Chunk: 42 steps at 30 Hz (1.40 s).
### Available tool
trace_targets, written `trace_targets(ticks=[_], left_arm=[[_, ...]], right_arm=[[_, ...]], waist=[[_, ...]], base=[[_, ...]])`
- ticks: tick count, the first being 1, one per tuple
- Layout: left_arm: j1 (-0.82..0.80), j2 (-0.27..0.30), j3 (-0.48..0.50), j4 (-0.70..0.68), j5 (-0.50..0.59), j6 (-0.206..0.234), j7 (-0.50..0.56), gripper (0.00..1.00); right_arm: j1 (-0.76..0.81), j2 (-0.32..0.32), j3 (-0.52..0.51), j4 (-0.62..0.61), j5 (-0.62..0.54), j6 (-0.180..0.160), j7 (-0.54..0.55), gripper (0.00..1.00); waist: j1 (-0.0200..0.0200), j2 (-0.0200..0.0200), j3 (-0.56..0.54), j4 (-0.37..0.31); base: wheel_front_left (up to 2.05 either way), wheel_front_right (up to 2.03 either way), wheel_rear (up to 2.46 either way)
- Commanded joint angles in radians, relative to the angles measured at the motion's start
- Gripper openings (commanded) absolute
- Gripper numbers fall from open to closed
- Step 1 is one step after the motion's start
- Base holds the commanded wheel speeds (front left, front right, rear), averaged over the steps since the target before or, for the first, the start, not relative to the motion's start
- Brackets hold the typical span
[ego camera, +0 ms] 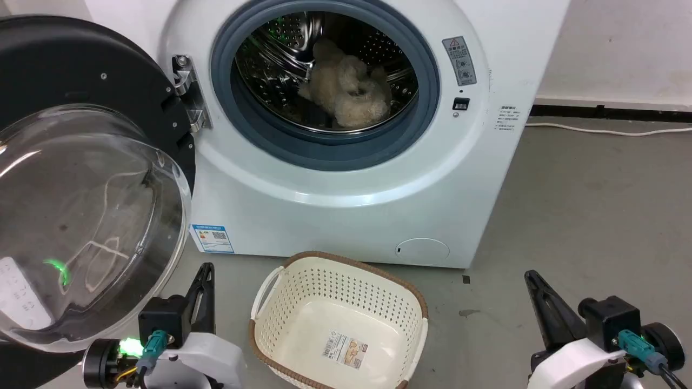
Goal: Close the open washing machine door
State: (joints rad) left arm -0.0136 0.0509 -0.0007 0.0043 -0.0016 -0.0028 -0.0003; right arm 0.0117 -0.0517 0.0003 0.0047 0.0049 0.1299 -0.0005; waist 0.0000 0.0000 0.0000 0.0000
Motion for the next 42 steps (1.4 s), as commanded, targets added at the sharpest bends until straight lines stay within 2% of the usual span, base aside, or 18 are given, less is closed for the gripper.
trace_targets(ticks=[1, 31, 32, 42], left_arm=[[0.014, -0.001, 0.001, -0.004, 0.002, 0.003, 0.0, 0.0], [0.014, -0.001, 0.001, -0.004, 0.002, 0.003, 0.0, 0.0], [0.0, 0.0, 0.0, 0.0, 0.0, 0.0, 0.0, 1.0], [-0.002, 0.0, -0.009, 0.002, 0.0, 0.002, -0.013, 1.0]], right_arm=[[-0.012, 0.001, 0.0, -0.005, -0.005, 0.001, 0.0, 0.0], [-0.012, 0.001, 0.0, -0.005, -0.005, 0.001, 0.0, 0.0], [0.0, 0.0, 0.0, 0.0, 0.0, 0.0, 0.0, 1.0], [0.003, -0.001, -0.008, 0.002, 0.01, 0.0, -0.012, 1.0]], waist=[[0.0, 0.0, 0.0, 0.0], [0.0, 0.0, 0.0, 0.0], [0.0, 0.0, 0.0, 0.0], [0.0, 0.0, -0.001, 0.001]], base=[[0.0, 0.0, 0.0], [0.0, 0.0, 0.0], [0.0, 0.0, 0.0], [0.0, 0.0, 0.0]])
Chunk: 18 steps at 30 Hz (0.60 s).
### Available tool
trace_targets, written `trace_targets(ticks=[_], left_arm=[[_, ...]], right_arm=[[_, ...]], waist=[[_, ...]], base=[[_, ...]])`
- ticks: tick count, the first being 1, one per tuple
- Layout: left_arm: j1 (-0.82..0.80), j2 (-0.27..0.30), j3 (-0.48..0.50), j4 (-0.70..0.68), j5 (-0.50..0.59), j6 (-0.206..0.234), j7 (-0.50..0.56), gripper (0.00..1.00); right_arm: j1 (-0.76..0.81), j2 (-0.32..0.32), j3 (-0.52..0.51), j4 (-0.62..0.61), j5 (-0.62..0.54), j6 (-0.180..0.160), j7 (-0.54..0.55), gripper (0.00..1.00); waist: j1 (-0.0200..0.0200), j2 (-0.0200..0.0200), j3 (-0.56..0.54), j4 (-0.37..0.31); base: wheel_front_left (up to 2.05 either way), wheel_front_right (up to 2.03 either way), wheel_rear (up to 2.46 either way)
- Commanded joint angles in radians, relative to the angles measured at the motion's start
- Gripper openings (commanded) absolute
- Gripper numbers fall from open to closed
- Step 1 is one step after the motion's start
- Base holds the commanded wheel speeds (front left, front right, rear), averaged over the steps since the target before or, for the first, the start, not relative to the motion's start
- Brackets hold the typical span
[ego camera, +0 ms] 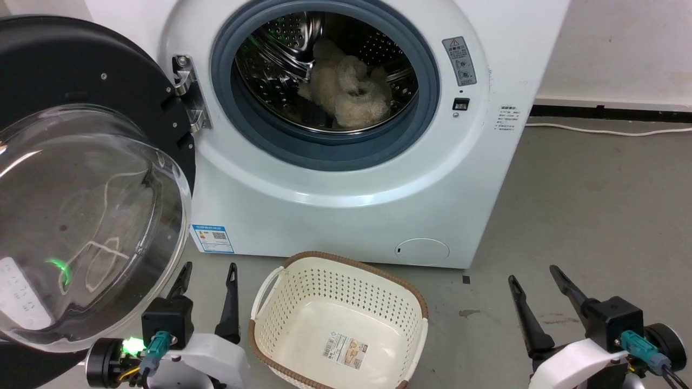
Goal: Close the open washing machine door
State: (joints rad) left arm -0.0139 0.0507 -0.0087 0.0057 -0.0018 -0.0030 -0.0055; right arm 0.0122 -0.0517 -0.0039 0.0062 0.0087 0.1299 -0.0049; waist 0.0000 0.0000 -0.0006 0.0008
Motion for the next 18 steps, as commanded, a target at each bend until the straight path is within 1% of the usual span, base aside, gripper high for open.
trace_targets(ticks=[1, 10, 18], left_arm=[[-0.001, 0.0, -0.003, 0.001, 0.001, 0.002, -0.01, 1.0], [0.002, 0.003, -0.016, 0.002, 0.0, 0.005, -0.029, 1.0], [0.008, 0.009, -0.025, 0.004, -0.002, 0.005, -0.046, 1.0]], right_arm=[[0.003, -0.002, -0.005, 0.001, 0.007, 0.0, -0.01, 1.0], [0.01, -0.003, -0.009, 0.002, 0.004, 0.0, -0.03, 1.0], [0.018, -0.004, -0.004, 0.004, 0.009, 0.0, -0.046, 1.0]], waist=[[0.0, 0.0, -0.001, 0.001], [0.0, 0.0, -0.007, 0.023], [0.0, 0.0, -0.016, 0.063]], base=[[0.0, 0.0, 0.0], [0.0, 0.0, 0.0], [0.0, 0.0, 0.0]])
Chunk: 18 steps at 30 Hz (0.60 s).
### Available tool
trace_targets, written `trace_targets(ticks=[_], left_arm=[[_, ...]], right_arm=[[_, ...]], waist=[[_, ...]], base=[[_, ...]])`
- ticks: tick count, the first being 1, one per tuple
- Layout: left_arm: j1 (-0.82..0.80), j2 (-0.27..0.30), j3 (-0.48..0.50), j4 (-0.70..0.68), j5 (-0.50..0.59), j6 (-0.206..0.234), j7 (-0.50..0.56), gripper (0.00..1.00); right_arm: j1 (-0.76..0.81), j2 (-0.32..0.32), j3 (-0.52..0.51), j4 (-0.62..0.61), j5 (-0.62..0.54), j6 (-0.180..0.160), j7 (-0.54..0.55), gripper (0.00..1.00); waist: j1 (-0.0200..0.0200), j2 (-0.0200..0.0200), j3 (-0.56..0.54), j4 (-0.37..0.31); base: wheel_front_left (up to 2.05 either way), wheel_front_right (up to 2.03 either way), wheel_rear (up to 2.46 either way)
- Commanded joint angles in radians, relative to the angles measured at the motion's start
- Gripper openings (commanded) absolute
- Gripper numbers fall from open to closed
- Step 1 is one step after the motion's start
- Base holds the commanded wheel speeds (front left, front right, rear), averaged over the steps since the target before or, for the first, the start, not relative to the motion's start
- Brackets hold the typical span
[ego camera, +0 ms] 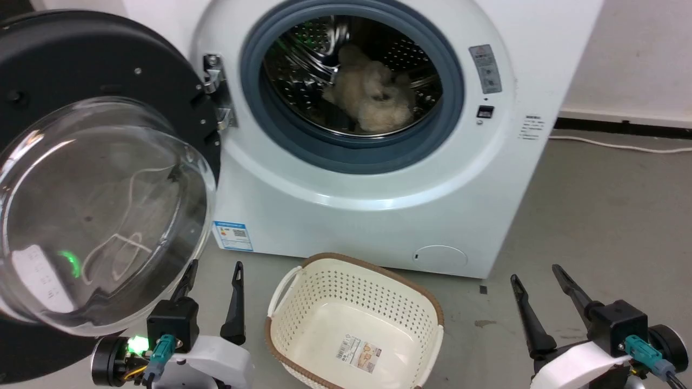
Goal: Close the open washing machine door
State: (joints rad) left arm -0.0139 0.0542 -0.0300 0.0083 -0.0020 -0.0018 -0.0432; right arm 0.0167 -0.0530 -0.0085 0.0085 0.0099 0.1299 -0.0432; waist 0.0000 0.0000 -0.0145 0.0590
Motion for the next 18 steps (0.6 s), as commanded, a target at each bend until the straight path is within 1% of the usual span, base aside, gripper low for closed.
trace_targets(ticks=[1, 9, 18], left_arm=[[0.009, 0.007, -0.005, 0.002, -0.002, 0.004, -0.01, 1.0], [0.017, 0.012, -0.017, 0.003, -0.003, 0.005, -0.027, 1.0], [0.028, 0.013, -0.026, -0.011, -0.003, 0.018, -0.046, 1.0]], right_arm=[[0.014, -0.003, 0.002, 0.002, 0.008, 0.0, -0.01, 1.0], [0.02, -0.003, 0.016, 0.006, 0.013, 0.0, -0.027, 1.0], [0.004, -0.017, 0.049, 0.014, 0.02, 0.0, -0.046, 1.0]], waist=[[0.0, 0.0, -0.003, 0.012], [0.0, 0.0, -0.006, 0.065], [0.0, 0.0, 0.002, 0.11]], base=[[0.0, 0.0, 0.0], [0.0, 0.0, 0.0], [0.0, 0.0, 0.0]])
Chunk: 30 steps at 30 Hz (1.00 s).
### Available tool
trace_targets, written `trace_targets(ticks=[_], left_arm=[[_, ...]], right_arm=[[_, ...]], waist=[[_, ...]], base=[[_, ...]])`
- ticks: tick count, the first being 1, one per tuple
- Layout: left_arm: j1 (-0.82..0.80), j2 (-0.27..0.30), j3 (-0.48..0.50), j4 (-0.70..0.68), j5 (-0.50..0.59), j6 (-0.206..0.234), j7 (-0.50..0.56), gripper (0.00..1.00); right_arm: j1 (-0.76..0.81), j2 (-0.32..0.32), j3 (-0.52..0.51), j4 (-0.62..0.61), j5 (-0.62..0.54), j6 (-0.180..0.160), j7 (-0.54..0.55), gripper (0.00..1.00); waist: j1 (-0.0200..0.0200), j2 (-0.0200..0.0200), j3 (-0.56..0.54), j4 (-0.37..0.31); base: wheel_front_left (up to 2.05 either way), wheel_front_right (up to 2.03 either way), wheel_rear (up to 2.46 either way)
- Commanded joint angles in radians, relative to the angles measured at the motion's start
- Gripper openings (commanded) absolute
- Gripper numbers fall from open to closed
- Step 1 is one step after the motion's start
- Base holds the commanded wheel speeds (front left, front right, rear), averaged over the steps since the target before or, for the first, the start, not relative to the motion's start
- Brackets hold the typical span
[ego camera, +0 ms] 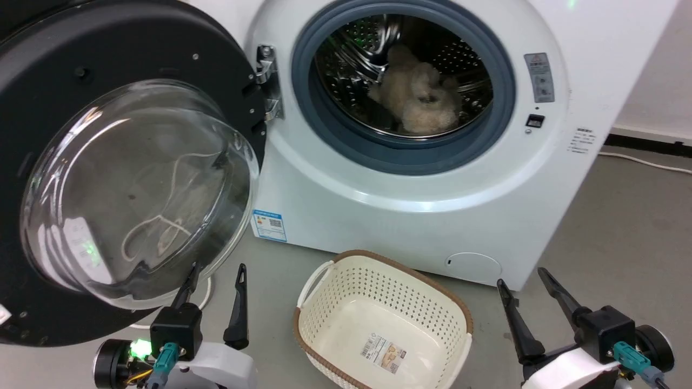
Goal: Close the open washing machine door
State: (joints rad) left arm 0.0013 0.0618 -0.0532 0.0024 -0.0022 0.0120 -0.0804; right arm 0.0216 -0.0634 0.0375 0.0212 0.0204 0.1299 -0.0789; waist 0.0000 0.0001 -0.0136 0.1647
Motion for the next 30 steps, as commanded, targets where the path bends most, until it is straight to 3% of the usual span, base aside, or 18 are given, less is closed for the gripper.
trace_targets(ticks=[1, 30], left_arm=[[0.014, 0.006, -0.004, -0.007, -0.003, 0.006, -0.01, 1.0], [0.05, 0.016, -0.014, -0.003, -0.013, 0.042, -0.073, 1.0]], right_arm=[[-0.003, -0.007, 0.007, 0.003, 0.01, 0.0, -0.012, 1.0], [-0.001, -0.026, 0.061, 0.034, 0.024, 0.0, -0.075, 1.0]], waist=[[0.0, -0.0001, 0.002, 0.009], [0.0, -0.0001, -0.009, 0.129]], base=[[0.0, 0.0, 0.0], [0.0, 0.0, 0.0]])
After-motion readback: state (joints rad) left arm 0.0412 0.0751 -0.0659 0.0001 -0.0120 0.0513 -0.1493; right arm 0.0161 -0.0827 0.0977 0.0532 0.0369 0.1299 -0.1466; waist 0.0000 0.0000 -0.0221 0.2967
